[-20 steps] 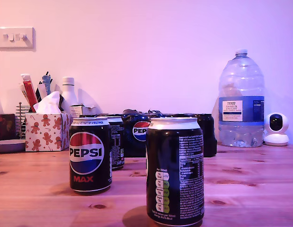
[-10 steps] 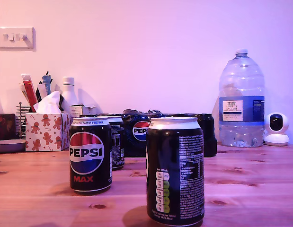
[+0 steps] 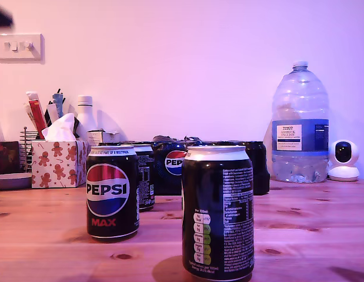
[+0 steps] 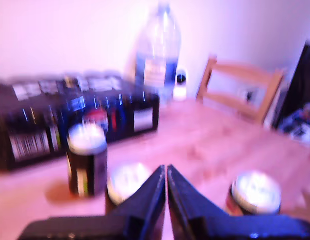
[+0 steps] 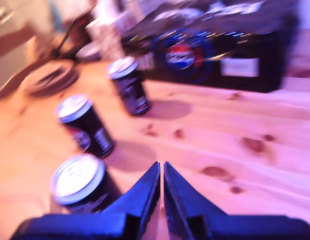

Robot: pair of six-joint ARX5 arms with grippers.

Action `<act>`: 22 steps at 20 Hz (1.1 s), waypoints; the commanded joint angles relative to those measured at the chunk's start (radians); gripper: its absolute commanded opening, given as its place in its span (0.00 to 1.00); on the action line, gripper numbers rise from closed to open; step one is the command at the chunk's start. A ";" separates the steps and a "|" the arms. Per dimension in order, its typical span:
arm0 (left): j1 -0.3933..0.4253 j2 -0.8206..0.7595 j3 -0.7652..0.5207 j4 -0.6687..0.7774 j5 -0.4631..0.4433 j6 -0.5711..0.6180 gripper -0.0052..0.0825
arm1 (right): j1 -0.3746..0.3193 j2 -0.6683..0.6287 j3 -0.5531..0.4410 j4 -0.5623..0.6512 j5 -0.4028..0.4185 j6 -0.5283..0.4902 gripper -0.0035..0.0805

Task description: Stack up the Pepsi cans on top of each other

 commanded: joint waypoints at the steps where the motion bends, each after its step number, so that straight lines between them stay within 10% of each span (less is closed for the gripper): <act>1: -0.016 0.023 -0.024 0.023 -0.001 0.016 0.03 | 0.027 0.027 -0.009 0.016 -0.002 -0.018 0.03; 11: -0.067 0.314 -0.025 0.197 -0.002 0.105 0.07 | 0.159 0.157 -0.009 0.100 -0.002 -0.048 0.03; 16: -0.068 0.420 -0.025 0.235 -0.070 0.087 0.75 | 0.164 0.199 -0.009 0.114 0.001 -0.048 0.03; 22: -0.082 0.578 -0.025 0.337 -0.079 0.128 0.81 | 0.164 0.208 -0.009 0.111 0.001 -0.048 0.03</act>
